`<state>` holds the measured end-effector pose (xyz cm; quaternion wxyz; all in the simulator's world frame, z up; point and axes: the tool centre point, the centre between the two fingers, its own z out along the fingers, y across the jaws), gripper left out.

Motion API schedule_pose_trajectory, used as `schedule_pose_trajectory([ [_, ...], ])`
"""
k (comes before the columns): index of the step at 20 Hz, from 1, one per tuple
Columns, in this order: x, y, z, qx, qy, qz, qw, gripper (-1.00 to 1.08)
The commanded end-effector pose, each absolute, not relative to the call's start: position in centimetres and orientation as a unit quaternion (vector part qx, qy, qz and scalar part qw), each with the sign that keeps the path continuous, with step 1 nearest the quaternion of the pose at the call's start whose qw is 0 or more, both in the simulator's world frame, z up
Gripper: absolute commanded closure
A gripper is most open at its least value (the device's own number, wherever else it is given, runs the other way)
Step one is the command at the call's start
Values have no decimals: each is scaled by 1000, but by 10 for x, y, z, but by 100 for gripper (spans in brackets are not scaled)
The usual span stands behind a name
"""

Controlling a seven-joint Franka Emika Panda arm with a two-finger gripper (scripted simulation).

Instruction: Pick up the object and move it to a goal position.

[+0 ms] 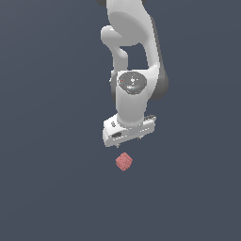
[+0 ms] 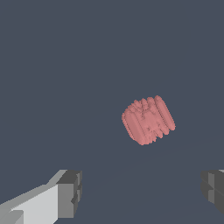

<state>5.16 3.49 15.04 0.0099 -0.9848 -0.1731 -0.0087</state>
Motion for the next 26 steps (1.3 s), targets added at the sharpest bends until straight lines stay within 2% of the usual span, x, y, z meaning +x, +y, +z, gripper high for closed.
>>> schedule_pose_trajectory([
  [1,60,32,141,-978,-208,-7,8,-92],
  [13,88,21,103,-940,-341,-2,1,-92],
  [26,95,17,91,-926,-377,0,0,-92],
])
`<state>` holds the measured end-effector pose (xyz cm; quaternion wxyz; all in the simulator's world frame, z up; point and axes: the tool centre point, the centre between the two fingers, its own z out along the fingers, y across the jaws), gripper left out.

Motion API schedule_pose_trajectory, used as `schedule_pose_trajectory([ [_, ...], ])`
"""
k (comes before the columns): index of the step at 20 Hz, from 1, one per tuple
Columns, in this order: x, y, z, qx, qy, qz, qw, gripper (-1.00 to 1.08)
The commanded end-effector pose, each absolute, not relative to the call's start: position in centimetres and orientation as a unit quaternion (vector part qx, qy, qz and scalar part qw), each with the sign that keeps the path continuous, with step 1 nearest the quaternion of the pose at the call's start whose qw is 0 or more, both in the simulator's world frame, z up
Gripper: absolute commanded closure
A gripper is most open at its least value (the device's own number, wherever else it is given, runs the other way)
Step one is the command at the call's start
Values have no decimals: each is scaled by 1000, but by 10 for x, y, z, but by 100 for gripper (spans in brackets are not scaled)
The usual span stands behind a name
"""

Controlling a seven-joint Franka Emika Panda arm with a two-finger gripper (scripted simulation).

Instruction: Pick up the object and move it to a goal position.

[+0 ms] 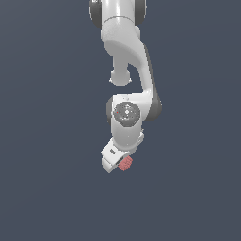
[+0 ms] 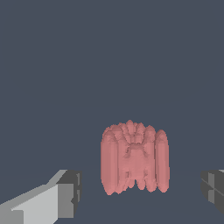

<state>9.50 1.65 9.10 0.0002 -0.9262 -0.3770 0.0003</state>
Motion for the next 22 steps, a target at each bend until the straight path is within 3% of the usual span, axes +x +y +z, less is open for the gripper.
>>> schedule_pose_trajectory([
  [1,95,16,89,-926,-377,0,0,-92],
  [11,94,17,44,-925,-379,0,0,-92],
  [17,96,17,41,-925,-379,0,0,-92],
  [18,96,17,41,-925,-379,0,0,108],
  [22,96,17,41,-925,-379,0,0,108],
])
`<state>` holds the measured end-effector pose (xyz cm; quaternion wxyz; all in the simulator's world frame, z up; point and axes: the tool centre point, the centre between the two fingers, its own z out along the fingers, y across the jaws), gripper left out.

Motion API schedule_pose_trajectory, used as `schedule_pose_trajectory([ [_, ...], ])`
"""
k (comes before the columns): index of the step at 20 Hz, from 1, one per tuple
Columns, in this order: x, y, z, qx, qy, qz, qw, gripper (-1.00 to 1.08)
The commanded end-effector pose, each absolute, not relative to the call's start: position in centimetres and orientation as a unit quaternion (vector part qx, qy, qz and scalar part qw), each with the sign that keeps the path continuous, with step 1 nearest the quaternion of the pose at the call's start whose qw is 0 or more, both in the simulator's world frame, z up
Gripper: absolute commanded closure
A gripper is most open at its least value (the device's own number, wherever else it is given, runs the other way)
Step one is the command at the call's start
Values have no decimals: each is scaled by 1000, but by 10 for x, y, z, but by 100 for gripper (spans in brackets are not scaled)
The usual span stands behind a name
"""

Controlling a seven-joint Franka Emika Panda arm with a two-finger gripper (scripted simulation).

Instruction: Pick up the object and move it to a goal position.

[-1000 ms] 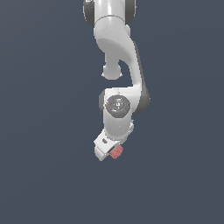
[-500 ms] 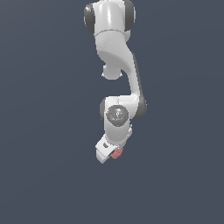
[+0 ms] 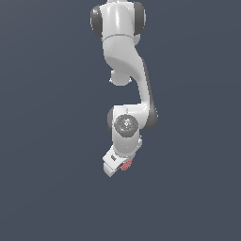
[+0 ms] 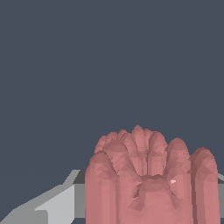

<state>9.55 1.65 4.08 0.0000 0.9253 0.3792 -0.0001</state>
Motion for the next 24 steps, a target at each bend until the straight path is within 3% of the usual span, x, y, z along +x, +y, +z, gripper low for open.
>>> schedule_pose_trajectory([
  [1,96,17,41,925,379,0,0,108],
  [13,91,21,51,925,379,0,0,108],
  [24,67,51,115,925,379,0,1,108],
])
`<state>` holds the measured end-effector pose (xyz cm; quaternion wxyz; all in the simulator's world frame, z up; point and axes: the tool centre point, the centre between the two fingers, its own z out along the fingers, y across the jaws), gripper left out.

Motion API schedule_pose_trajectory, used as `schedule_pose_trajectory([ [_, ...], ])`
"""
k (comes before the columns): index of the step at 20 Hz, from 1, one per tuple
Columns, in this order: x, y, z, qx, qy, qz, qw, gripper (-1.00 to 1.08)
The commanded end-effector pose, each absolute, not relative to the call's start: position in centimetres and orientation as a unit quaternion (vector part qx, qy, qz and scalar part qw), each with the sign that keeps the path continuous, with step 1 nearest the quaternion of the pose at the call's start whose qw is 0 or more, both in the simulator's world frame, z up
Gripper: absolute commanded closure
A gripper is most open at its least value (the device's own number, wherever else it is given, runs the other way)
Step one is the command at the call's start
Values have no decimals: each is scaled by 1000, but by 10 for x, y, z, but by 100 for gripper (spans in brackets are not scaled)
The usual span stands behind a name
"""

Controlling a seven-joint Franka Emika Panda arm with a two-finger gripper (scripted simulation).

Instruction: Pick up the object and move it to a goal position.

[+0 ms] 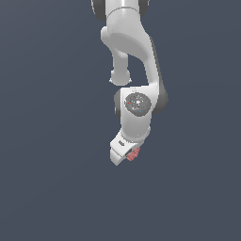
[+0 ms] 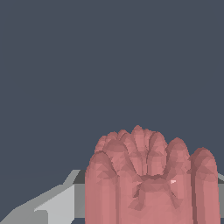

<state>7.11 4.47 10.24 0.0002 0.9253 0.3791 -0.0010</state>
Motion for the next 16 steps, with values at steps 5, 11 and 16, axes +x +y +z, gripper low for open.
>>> schedule_pose_trajectory([
  [5,48,73,165,925,380,0,1,108],
  [11,24,103,229,925,380,-1,1,108],
  [16,5,127,282,925,380,-1,1,108],
])
